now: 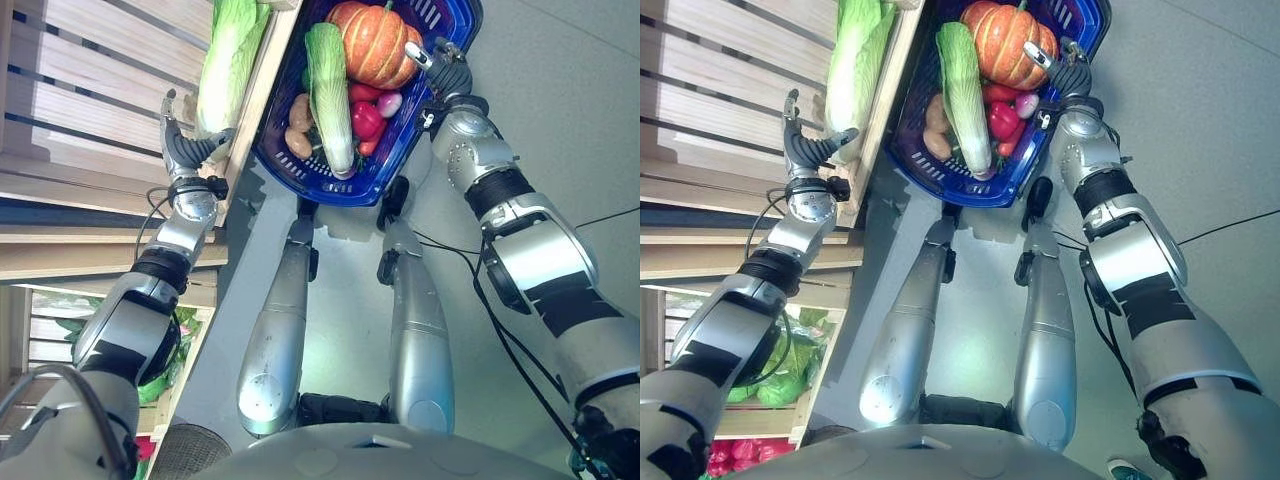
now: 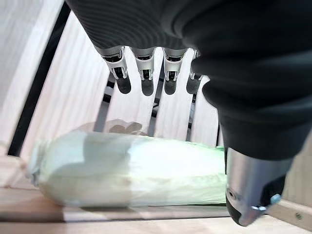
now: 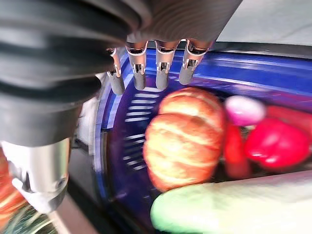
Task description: Pick up fruits and vegetables into the basket
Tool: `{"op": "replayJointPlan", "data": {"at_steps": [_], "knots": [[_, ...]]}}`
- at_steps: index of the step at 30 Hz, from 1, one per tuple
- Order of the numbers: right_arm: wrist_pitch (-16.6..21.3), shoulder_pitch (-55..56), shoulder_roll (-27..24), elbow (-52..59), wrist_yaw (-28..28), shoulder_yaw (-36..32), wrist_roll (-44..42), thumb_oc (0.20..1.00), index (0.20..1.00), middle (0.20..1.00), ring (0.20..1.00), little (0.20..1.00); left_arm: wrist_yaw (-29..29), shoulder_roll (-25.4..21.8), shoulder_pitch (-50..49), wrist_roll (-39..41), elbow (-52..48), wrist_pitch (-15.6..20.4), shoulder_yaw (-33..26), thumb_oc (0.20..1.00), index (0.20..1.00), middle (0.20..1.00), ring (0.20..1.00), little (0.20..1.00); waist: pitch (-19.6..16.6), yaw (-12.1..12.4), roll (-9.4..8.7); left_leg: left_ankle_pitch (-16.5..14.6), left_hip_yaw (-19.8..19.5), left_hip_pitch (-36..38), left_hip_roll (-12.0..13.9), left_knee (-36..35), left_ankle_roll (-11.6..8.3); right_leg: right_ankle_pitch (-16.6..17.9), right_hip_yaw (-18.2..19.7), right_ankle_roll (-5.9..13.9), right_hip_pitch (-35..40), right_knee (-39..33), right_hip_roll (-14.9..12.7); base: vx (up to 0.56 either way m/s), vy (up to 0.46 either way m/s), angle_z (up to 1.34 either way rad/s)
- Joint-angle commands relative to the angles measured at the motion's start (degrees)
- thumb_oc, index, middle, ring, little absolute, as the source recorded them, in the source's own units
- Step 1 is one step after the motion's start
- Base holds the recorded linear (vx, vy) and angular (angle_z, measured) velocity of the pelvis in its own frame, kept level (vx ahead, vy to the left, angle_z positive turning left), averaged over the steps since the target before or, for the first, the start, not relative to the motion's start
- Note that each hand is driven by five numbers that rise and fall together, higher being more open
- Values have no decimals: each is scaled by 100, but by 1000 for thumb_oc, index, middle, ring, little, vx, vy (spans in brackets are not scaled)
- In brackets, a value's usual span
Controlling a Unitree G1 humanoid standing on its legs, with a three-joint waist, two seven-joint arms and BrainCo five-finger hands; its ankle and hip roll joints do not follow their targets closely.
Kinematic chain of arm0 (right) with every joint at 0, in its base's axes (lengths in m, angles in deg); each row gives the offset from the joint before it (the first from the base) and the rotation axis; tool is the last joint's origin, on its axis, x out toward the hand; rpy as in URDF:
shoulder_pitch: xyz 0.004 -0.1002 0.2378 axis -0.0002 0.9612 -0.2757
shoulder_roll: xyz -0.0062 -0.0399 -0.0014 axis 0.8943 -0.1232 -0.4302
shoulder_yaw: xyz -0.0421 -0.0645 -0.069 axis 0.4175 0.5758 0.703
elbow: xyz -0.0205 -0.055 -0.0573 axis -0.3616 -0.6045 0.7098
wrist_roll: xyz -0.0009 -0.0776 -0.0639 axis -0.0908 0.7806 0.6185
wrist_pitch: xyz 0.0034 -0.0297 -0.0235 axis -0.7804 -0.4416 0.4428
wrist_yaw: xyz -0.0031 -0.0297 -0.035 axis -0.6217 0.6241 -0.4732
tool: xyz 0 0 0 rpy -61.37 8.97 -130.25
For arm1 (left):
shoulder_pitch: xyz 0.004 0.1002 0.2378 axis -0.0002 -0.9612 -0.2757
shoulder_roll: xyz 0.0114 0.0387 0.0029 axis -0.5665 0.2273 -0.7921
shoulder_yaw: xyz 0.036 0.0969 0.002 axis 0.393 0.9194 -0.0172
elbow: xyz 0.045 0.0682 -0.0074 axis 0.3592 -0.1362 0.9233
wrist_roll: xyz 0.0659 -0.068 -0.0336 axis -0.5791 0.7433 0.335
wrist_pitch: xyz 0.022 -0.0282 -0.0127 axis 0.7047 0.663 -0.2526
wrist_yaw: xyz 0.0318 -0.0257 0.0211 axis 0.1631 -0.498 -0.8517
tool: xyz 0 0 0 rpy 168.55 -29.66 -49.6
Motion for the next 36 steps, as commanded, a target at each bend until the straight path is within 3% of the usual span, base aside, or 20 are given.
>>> {"op": "replayJointPlan", "data": {"at_steps": [1,6,9,12,17,25,36], "knots": [[481,352,-236,698,551,341,488,1000,1000,1000,1000,1000,478,210,17,-230,344,-90,-405,1000,1000,1000,1000,1000,-241,-217,462,173,308,3,-230,-455,201,-868,-96,359,129,476,316,-13,65,-5],[750,995,-436,1392,1045,284,830,1000,1000,1000,1000,1000,730,148,94,-354,556,-221,-487,1000,1000,1000,1000,1000,-241,-453,339,196,397,-35,-149,-502,181,-850,35,369,53,459,396,-18,57,-5],[1115,1545,-611,1581,1264,100,798,1000,1000,1000,1000,1000,855,72,161,-401,742,-247,-505,1000,1000,1000,1000,1000,-241,-628,273,191,440,-55,-113,-513,173,-838,128,381,6,445,431,-20,55,-8],[1526,2078,-704,1348,1361,-239,630,1000,1000,1000,1000,1000,849,-21,305,-386,1081,-253,-500,1000,1000,1000,1000,1000,-241,-808,215,158,474,-80,-78,-509,165,-821,229,406,-41,417,447,-12,49,-9],[1810,2437,-784,727,1382,-516,597,1000,1000,1000,1000,1000,732,-129,491,-275,1515,-177,-519,1000,1000,1000,1000,1000,-241,-937,162,105,504,-107,-52,-504,167,-807,288,432,-70,353,443,-5,34,-8],[1848,2701,-943,-702,889,-926,270,1000,1000,1000,1000,1000,408,-296,636,181,2274,-266,-765,1000,1000,1000,1000,1000,-241,-1020,66,36,517,-76,-17,-516,180,-800,329,430,-2,238,460,1,8,-3],[1726,2791,-956,-1109,602,-1131,27,1000,1000,1000,1000,1000,194,-352,593,444,2675,-469,-972,1000,1000,1000,1000,1000,-241,-1033,13,12,531,-63,-8,-529,195,-811,339,405,32,191,483,0,0,0]]}}
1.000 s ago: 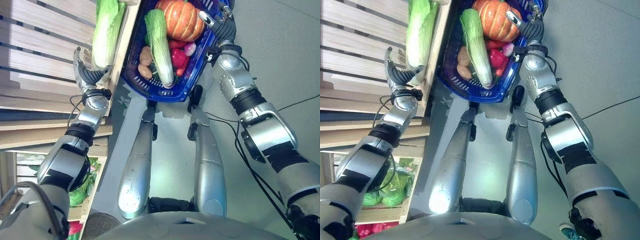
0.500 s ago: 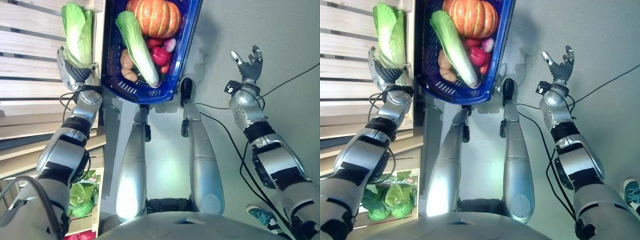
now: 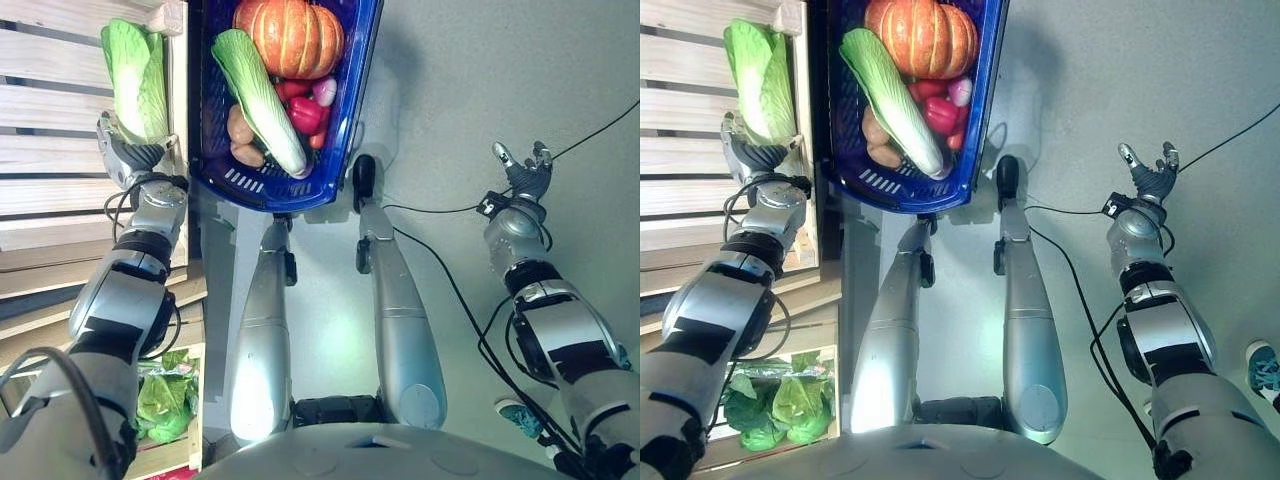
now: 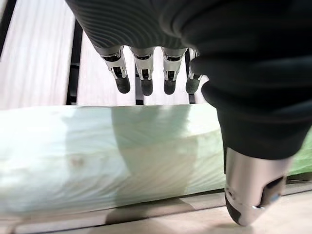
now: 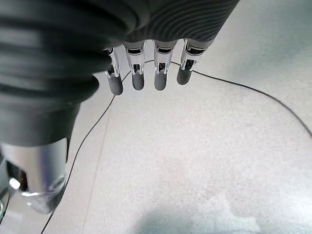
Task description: Pick up fruits and vegetables into the basket
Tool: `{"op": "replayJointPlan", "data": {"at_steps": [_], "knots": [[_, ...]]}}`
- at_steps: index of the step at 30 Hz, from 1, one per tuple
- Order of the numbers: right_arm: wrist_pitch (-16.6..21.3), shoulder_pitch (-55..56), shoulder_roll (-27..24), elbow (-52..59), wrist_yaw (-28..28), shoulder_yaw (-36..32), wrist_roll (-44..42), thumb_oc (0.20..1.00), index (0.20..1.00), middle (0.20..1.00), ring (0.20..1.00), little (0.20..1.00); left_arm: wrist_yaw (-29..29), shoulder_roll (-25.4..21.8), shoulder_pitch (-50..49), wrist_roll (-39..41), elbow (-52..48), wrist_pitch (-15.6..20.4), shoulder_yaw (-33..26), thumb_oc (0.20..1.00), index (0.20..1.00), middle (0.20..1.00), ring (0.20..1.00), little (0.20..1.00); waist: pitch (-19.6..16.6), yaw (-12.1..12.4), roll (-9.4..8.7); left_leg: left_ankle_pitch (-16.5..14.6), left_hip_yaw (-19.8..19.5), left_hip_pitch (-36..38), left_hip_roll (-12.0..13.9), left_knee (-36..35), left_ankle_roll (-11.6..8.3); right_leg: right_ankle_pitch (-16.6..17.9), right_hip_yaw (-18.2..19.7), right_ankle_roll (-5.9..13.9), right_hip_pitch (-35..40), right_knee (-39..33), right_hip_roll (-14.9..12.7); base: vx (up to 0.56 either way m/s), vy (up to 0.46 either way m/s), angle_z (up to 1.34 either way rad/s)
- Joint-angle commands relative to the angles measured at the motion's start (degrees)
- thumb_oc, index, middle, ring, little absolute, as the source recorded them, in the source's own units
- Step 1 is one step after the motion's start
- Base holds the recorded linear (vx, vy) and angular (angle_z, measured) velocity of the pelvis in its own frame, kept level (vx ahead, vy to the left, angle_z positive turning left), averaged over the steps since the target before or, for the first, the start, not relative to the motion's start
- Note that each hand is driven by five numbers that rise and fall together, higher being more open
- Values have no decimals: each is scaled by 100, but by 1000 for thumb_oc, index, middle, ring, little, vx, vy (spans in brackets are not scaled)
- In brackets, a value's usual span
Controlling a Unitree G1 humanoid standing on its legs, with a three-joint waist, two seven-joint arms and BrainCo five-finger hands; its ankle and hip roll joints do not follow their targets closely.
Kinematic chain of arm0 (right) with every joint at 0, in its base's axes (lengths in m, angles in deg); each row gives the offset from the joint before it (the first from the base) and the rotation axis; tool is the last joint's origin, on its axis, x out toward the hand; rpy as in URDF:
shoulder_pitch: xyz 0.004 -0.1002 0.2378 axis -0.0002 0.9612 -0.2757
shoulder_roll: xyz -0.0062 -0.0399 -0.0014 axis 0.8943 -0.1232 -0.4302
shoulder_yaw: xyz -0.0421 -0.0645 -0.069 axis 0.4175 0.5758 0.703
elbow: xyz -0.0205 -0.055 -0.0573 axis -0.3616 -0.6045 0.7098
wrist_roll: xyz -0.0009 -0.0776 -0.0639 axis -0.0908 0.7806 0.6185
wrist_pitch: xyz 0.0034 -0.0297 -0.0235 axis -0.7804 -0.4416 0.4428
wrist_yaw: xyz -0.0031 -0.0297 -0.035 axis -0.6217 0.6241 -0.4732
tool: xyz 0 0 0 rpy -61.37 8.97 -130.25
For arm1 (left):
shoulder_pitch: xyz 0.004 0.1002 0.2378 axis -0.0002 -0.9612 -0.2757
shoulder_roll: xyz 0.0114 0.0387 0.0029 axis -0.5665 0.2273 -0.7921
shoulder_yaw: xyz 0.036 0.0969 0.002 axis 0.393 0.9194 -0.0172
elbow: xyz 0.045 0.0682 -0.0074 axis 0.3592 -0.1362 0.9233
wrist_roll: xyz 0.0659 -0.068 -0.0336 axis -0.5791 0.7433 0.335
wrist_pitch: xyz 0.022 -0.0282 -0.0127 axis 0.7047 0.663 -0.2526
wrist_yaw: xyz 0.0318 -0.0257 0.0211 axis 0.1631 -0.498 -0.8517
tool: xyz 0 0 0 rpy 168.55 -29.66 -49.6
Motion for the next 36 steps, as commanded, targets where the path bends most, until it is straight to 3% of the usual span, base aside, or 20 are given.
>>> {"op": "replayJointPlan", "data": {"at_steps": [1,9,36], "knots": [[109,283,-211,-50,-34,-92,-123,1000,1000,1000,1000,1000,28,-227,-203,218,437,-83,-447,1000,1000,1000,1000,1000,-241,42,48,158,216,21,-150,-435,98,-832,-14,355,191,432,287,0,0,0],[26,97,-194,-29,-41,-40,-126,1000,1000,1000,1000,1000,-387,-252,-128,585,735,-413,-489,1000,1000,1000,1000,1000,-241,49,37,153,204,10,-152,-462,84,-822,-30,357,191,364,271,0,0,0],[14,-178,-185,131,-71,122,-226,1000,1000,1000,1000,1000,-1550,-276,194,651,1157,-562,-203,1000,1000,1000,1000,1000,-241,5,-101,172,211,-149,-113,-572,50,-754,3,360,35,204,319,-1,1,-1]]}}
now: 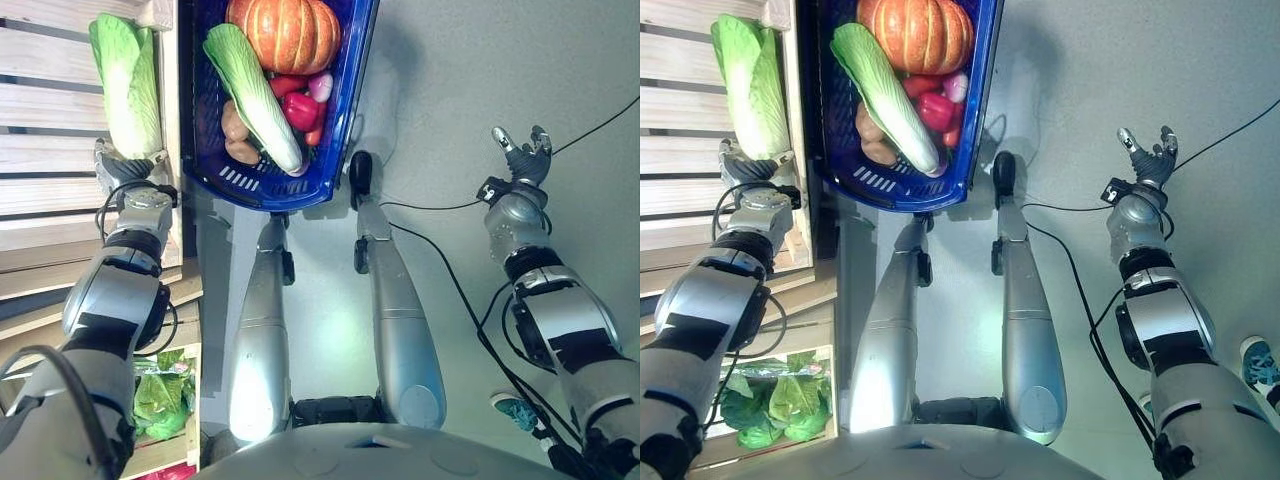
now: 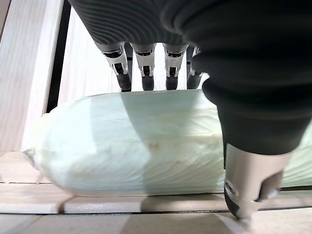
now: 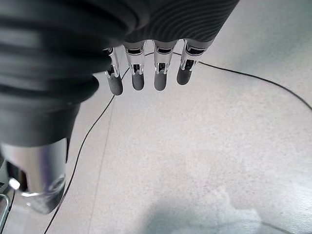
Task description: Pick up fruits and vegetables into the basket
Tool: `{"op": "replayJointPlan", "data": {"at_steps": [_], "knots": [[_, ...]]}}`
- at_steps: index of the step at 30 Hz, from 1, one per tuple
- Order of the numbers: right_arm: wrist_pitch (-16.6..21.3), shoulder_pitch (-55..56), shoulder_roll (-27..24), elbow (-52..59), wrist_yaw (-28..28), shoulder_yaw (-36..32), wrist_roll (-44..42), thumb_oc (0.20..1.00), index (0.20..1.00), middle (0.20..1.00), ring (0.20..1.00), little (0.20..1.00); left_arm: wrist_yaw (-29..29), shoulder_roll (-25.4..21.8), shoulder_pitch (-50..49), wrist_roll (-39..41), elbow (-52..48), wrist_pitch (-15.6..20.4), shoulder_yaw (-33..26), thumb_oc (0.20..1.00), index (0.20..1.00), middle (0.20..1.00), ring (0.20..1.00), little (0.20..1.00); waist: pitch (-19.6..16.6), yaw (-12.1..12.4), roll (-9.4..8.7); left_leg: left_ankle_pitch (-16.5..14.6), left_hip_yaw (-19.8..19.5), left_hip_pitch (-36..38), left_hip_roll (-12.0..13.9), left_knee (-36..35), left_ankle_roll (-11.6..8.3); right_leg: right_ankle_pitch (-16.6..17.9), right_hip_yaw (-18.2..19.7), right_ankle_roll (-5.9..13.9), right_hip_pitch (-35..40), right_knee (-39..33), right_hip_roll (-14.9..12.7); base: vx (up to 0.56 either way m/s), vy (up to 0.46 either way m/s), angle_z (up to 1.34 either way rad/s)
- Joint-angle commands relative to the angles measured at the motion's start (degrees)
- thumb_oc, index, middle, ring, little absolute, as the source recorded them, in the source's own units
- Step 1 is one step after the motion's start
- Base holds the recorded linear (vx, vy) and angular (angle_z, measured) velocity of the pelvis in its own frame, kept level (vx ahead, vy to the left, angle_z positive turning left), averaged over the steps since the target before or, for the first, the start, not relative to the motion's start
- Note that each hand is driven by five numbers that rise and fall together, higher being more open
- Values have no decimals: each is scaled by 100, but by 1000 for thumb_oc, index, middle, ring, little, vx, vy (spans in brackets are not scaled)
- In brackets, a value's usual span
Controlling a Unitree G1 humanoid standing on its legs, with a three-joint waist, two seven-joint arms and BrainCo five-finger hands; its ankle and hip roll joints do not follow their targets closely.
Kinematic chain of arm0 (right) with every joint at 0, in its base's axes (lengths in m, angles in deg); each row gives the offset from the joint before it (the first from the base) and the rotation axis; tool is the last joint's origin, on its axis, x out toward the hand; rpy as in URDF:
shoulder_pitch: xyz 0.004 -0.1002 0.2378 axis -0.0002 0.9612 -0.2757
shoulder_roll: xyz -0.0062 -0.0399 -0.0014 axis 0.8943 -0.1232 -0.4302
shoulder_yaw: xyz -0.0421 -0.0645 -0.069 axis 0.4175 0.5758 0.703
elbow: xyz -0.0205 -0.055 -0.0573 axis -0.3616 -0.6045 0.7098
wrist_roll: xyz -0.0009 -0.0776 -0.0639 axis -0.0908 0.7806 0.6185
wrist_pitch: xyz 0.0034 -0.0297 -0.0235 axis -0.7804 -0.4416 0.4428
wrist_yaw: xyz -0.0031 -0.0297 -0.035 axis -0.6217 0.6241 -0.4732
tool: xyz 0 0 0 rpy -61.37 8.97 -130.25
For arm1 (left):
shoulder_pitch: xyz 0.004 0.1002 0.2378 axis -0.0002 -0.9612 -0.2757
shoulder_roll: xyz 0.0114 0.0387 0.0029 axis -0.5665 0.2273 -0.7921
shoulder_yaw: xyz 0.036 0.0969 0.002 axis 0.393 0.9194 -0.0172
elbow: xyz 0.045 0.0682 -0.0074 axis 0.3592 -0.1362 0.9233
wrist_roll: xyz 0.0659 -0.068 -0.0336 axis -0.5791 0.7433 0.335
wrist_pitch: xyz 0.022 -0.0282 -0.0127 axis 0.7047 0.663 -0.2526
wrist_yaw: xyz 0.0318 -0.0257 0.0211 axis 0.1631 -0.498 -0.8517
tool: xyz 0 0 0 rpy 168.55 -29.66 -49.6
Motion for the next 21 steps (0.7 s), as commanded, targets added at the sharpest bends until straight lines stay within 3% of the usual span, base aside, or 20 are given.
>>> {"op": "replayJointPlan", "data": {"at_steps": [1,5,6,7,9,11,21], "knots": [[128,322,-164,160,52,13,-229,1000,1000,1000,1000,1000,-798,-118,-102,17,400,-182,-81,1000,1000,1000,1000,1000,-213,2,-34,176,192,-10,-238,-467,121,-775,-63,335,188,327,199,-3,-5,-4],[110,279,-156,208,68,22,-239,1000,1000,1000,1000,1000,-1034,-98,-91,-4,427,-189,-15,1000,1000,1000,1000,1000,-213,3,-34,186,193,-13,-237,-499,118,-764,-66,342,185,302,201,-2,-4,-2],[109,255,-152,216,75,33,-246,1000,1000,1000,1000,1000,-1143,-96,-75,-19,433,-172,3,940,940,940,940,940,-213,3,-38,187,191,-20,-233,-504,115,-767,-64,342,179,298,202,0,0,0],[106,247,-153,222,74,41,-253,1000,1000,1000,1000,1000,-1193,-98,-65,-23,440,-159,17,812,812,812,812,812,-213,1,-41,187,191,-21,-230,-505,113,-765,-62,343,177,297,203,0,0,0],[109,248,-142,251,79,56,-265,1000,1000,1000,1000,1000,-1417,-70,-42,-84,444,-133,100,407,407,407,407,407,-213,-13,-49,185,193,-28,-226,-504,107,-756,-56,349,164,299,206,0,0,0],[102,257,-141,287,84,60,-273,1000,1000,1000,1000,1000,-1579,-57,-42,-49,419,-109,166,200,200,200,200,200,-213,-20,-44,187,200,-26,-225,-508,108,-749,-54,352,162,298,207,0,0,0],[111,285,-120,356,61,45,-243,1000,1000,1000,1000,1000,-2189,-42,-105,33,282,90,336,200,200,200,200,200,-213,-43,15,205,231,27,-232,-561,106,-729,-31,359,209,245,214,-3,0,1]]}}
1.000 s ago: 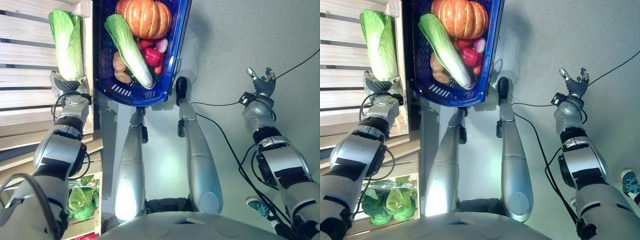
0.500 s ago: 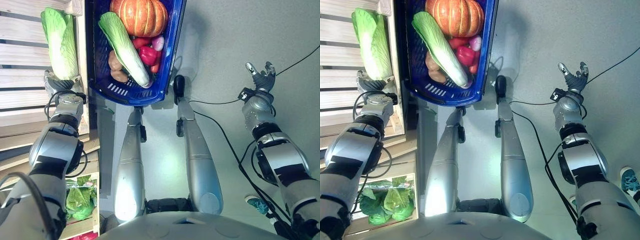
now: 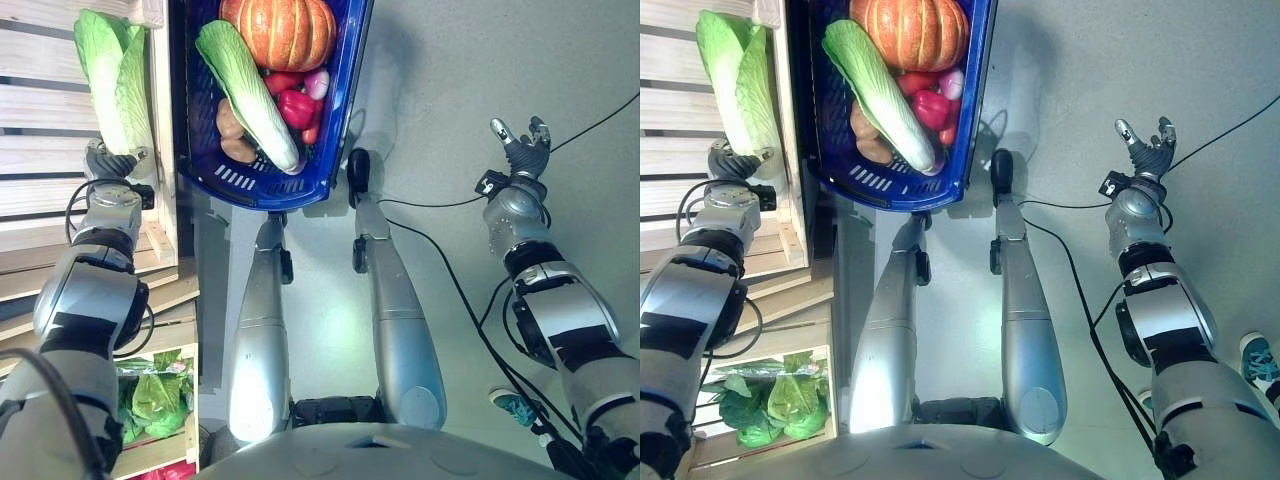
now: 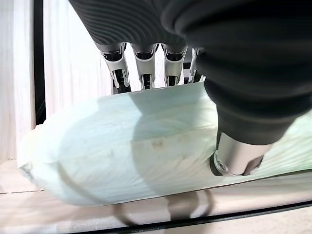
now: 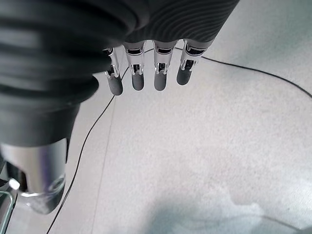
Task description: Pick up fruits and vegetables into the basket
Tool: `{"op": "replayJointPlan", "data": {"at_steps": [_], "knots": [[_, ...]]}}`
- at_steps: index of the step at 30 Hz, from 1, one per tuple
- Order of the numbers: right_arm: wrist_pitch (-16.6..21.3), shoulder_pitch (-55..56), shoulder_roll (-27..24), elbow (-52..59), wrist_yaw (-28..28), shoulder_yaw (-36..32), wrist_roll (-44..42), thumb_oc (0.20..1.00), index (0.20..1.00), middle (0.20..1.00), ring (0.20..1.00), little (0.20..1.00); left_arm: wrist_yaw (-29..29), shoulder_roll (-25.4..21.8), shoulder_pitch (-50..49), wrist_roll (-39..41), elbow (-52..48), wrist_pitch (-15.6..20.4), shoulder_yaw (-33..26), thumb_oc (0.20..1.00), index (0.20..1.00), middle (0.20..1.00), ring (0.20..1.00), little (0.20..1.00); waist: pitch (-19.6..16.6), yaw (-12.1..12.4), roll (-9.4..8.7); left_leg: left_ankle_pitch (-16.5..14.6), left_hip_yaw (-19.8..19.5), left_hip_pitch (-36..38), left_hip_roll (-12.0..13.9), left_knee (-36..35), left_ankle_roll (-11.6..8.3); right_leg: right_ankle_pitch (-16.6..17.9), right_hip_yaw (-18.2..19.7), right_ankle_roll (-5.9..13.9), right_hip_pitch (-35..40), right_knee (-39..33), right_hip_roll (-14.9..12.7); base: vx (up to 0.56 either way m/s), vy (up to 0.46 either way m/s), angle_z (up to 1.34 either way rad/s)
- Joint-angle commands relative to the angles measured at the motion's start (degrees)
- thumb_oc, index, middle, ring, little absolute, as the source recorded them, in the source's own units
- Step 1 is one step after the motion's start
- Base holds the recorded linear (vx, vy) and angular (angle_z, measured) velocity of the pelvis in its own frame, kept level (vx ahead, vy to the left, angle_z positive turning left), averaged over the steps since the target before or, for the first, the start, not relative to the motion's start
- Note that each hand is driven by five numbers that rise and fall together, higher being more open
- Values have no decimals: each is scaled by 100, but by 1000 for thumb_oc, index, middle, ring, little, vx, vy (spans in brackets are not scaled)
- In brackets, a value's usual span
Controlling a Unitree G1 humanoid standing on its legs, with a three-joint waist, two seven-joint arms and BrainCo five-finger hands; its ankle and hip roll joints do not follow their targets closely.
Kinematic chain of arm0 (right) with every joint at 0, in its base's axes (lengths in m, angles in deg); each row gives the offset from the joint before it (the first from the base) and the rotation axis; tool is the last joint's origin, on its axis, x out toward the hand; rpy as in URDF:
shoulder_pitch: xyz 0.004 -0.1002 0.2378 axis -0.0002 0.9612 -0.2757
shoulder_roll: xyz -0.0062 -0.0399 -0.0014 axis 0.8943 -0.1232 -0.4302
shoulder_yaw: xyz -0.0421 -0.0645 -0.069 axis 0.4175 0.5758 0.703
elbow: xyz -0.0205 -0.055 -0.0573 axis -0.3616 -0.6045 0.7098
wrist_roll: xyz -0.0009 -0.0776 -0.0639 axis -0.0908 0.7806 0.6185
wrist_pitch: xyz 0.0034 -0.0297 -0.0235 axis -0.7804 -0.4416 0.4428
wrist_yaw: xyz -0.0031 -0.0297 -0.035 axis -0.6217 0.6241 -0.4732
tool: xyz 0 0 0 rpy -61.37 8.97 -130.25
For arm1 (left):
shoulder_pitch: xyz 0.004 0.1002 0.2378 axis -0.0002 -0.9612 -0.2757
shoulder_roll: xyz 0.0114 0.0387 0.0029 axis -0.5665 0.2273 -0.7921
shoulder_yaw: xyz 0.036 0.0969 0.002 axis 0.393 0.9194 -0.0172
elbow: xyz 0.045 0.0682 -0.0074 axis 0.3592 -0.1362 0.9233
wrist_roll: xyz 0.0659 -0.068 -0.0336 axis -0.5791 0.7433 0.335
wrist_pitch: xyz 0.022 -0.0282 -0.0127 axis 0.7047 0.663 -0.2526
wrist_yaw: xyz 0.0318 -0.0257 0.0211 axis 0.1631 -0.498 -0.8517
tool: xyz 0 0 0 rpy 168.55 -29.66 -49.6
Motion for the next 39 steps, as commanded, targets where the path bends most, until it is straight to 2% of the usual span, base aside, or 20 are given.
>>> {"op": "replayJointPlan", "data": {"at_steps": [1,7,12,19,29,34,39], "knots": [[122,349,-97,150,45,-78,-132,1000,1000,1000,1000,1000,-566,542,-132,73,151,-59,68,200,200,200,200,200,-208,-52,27,228,221,82,-257,-573,157,-732,-94,359,273,233,150,0,0,0],[217,423,-47,153,-16,-80,-184,1000,1000,1000,1000,1000,-452,565,-247,580,69,197,-29,200,200,200,200,200,-208,-47,69,236,235,195,-260,-601,166,-749,-94,352,374,242,144,-4,-21,1],[347,605,-2,307,-46,-166,-201,1000,1000,1000,1000,1000,-144,553,-641,1162,-258,936,-456,200,200,200,200,200,-208,-11,163,250,215,382,-293,-648,167,-766,-103,350,551,223,136,-5,-48,0],[495,851,6,677,-11,-265,-169,1000,1000,1000,1000,1000,300,543,-1275,1265,-1040,1583,-905,200,200,200,200,200,-208,93,303,254,165,561,-334,-657,155,-844,-132,320,750,260,108,-7,-13,0],[650,1132,4,1224,83,-444,-104,1000,1000,1000,1000,1000,969,636,-1846,878,-2456,2178,-1139,200,200,200,200,200,-208,231,399,259,145,750,-382,-699,173,-919,-251,281,989,276,52,-9,-10,-2],[612,1246,-13,1725,187,-470,-40,1000,1000,1000,1000,1000,1287,616,-1980,242,-3342,2337,-1048,200,200,200,200,200,-208,286,406,279,158,790,-384,-726,178,-922,-298,262,1072,265,44,0,0,0],[579,1485,10,2622,338,-463,258,1000,1000,1000,1000,1000,1213,596,-2060,-336,-4371,2376,-955,200,200,200,200,200,-208,305,412,277,158,799,-395,-732,193,-911,-317,279,1086,299,31,1,-2,1]]}}
